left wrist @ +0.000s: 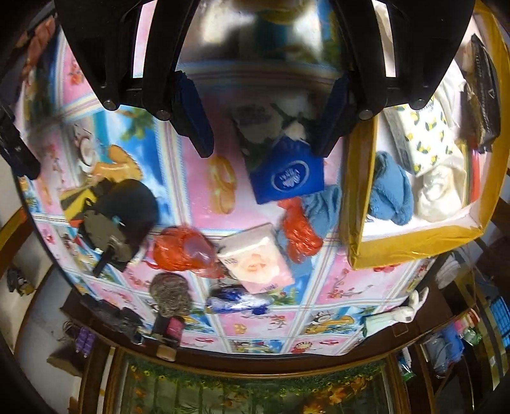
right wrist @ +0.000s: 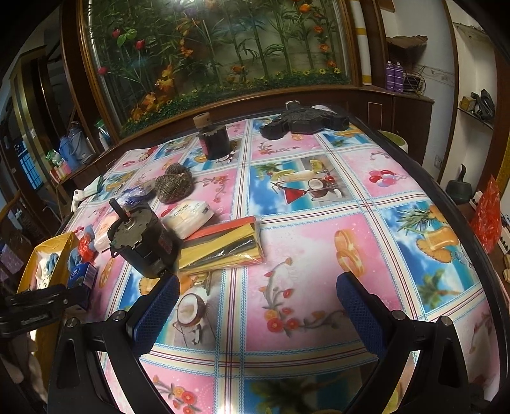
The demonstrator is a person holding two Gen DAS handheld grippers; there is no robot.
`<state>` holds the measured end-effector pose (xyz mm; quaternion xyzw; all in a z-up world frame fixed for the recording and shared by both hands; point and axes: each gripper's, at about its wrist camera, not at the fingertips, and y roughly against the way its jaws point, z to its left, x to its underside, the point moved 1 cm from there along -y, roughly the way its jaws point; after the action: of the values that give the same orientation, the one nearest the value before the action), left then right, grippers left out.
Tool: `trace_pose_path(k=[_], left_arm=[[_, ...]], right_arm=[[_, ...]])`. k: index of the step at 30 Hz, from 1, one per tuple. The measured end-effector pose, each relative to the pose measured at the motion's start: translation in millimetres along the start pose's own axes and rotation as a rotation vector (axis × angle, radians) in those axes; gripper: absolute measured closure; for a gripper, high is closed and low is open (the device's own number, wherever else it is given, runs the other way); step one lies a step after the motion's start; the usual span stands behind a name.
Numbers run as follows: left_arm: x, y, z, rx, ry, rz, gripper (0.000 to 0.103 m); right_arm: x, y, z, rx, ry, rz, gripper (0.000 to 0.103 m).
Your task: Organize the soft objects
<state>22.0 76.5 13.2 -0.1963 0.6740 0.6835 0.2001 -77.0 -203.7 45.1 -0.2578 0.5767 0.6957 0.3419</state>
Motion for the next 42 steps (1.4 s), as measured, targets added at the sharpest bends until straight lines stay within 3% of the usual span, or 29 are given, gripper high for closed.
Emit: trace_pose_path(k=[5,8,21,34,42], left_arm=[[0.6,-17.5,-1.6,-0.025,-0.024,0.053,0.034],[4.3,-13.3,-5.2,-0.009,-0.052,0.024,0.053],[59.4,32.8,-47.0,0.213,-0.119,0.029,0.053],[79.7,41.4,-56.1,0.228,-0.136,0.0,0.052],[87.7,64.9,-38.2,0.332,-0.053,-0.043,0.052]], right_arm=[[-0.2,-0.9,4.1,0.002,0.023,0.001,0.003],[0.2,-2.7,5.6,0.008,0.032,0.003,0.003],[0.8,-4.7,5.7,0.017,0.035,0.007,0.003],[1.3,-4.0,5.9,0.028,0.038,0.004,0.003],[2.4,-5.6,5.1,0.036,0.04,0.006,0.003]])
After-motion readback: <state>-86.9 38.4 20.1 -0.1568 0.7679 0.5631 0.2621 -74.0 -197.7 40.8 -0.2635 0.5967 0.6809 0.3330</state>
